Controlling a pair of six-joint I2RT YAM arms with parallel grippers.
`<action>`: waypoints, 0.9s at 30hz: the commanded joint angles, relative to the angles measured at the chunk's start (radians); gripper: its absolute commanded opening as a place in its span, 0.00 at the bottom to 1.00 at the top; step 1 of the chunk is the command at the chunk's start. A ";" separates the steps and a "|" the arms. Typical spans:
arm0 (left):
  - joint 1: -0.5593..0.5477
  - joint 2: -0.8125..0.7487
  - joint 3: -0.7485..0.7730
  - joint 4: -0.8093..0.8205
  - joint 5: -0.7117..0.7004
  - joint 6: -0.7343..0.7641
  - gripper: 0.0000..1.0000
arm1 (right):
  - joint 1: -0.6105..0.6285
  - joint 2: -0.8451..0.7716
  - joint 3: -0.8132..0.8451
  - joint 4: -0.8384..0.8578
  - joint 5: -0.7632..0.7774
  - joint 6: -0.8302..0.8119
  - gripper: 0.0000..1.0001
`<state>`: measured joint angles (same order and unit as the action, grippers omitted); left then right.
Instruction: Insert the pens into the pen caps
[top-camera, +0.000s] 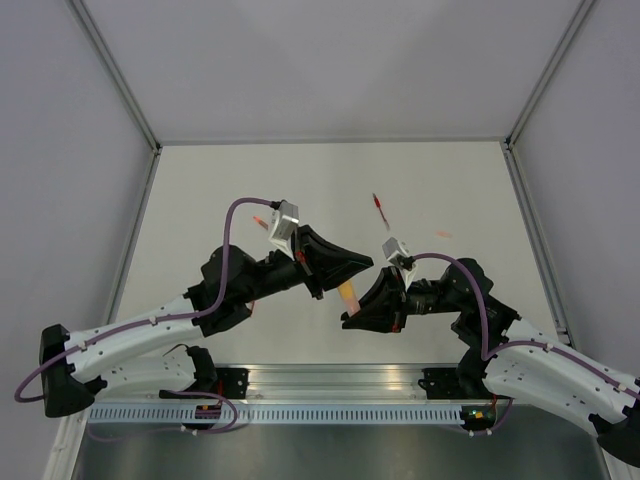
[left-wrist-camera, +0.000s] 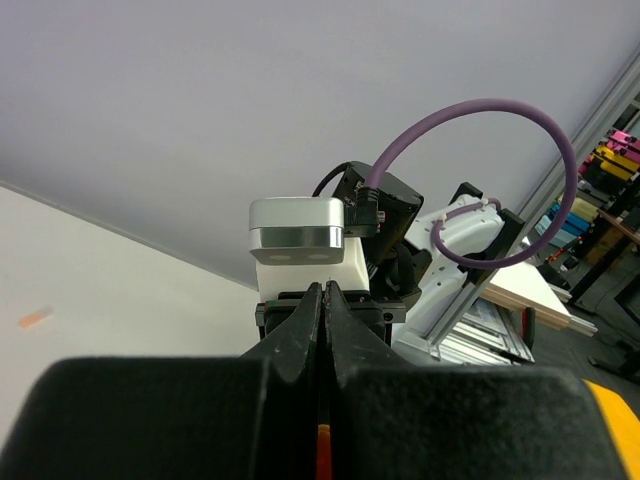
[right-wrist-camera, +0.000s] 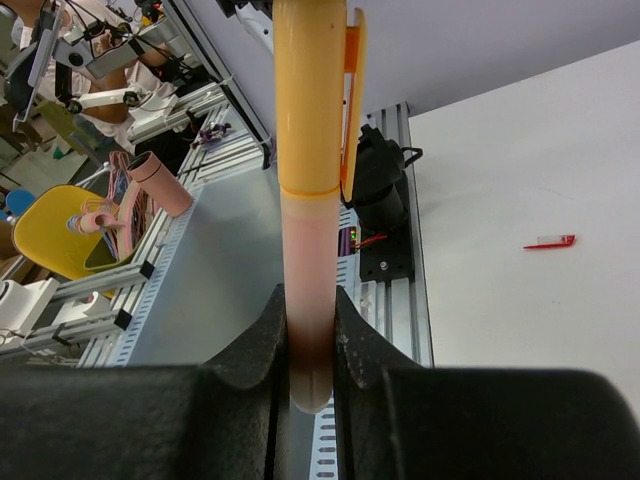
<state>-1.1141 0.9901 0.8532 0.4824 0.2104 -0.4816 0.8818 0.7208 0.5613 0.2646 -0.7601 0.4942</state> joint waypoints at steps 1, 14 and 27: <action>-0.004 0.027 -0.016 -0.034 0.009 -0.032 0.02 | 0.003 -0.018 0.011 0.088 -0.001 -0.005 0.00; -0.004 0.051 -0.075 0.010 0.112 -0.117 0.02 | 0.003 -0.037 0.022 0.022 0.097 -0.039 0.00; -0.006 0.119 -0.118 0.033 0.115 -0.097 0.02 | 0.005 -0.054 0.045 -0.033 0.154 -0.063 0.00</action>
<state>-1.1007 1.0603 0.7822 0.6140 0.2379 -0.5667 0.8886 0.6868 0.5613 0.0963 -0.7204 0.4507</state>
